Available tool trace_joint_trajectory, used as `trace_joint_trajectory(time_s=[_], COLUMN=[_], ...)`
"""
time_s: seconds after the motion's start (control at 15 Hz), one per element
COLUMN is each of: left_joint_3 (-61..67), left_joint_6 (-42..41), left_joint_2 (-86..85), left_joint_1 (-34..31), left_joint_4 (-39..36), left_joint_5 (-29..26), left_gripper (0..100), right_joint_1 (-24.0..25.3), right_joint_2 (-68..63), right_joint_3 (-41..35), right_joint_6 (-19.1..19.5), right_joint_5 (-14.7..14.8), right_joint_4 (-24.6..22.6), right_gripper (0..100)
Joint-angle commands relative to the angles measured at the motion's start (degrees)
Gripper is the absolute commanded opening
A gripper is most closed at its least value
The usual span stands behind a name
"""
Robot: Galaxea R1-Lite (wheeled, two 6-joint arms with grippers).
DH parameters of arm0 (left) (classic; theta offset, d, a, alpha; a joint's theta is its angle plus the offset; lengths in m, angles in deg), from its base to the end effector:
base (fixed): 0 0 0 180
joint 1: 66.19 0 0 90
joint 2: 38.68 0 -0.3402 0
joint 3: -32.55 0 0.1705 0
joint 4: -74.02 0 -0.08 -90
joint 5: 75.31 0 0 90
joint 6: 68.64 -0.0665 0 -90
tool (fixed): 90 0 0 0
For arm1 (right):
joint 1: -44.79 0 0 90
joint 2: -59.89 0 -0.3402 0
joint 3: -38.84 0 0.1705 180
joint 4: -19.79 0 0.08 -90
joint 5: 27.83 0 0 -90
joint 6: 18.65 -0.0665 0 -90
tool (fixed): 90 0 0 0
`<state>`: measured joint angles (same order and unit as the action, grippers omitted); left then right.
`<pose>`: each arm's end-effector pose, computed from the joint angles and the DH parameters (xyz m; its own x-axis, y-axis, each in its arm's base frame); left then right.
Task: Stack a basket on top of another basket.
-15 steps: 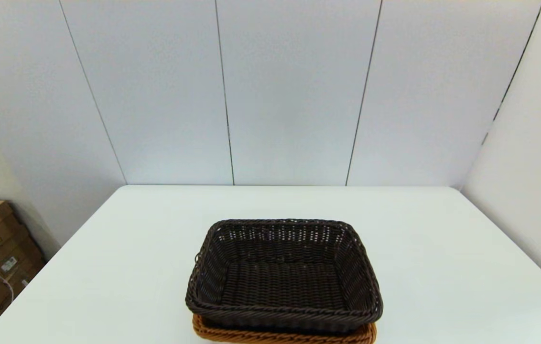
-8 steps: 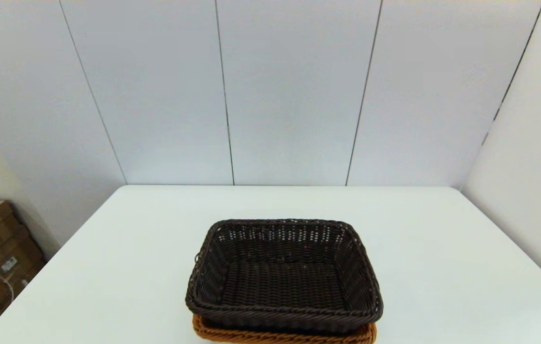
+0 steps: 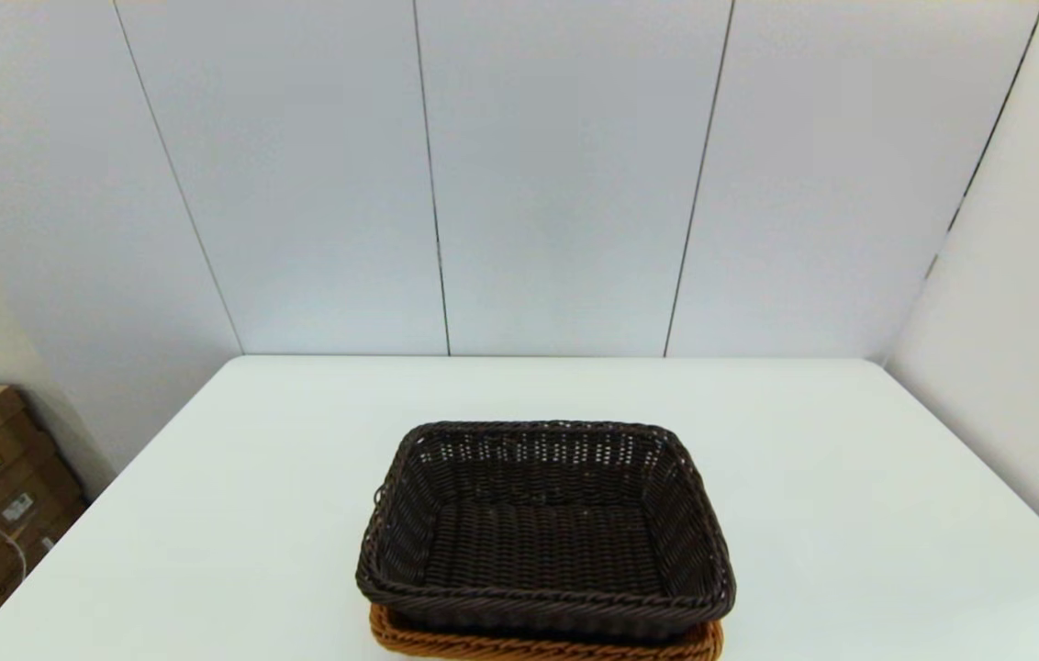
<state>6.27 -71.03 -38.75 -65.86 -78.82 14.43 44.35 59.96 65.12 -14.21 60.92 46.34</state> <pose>-0.0409 -0.0001 0.0732 0.9998 -0.0103 -0.0141 0.0109 0.9991 0.0416 -0.0409 0.0018 0.0748 0.9999 0.0141 -0.0035 -0.0144 0.9969 -0.0773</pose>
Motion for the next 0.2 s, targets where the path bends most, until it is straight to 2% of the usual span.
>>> trace_joint_trajectory(time_s=[0.07, 0.2], left_joint_3=[0.18, 0.18], left_joint_6=[0.02, 0.10], left_joint_2=[0.07, 0.07], left_joint_1=[0.02, 0.02], left_joint_4=[-0.09, -0.09], left_joint_5=[0.00, 0.00], left_gripper=[100, 100], right_joint_1=[0.00, 0.00], right_joint_2=[-0.07, -0.07], right_joint_3=[-0.09, -0.09], right_joint_6=[-0.04, -0.04], right_joint_5=[-0.06, -0.06], right_joint_4=[0.08, 0.08], right_gripper=[100, 100])
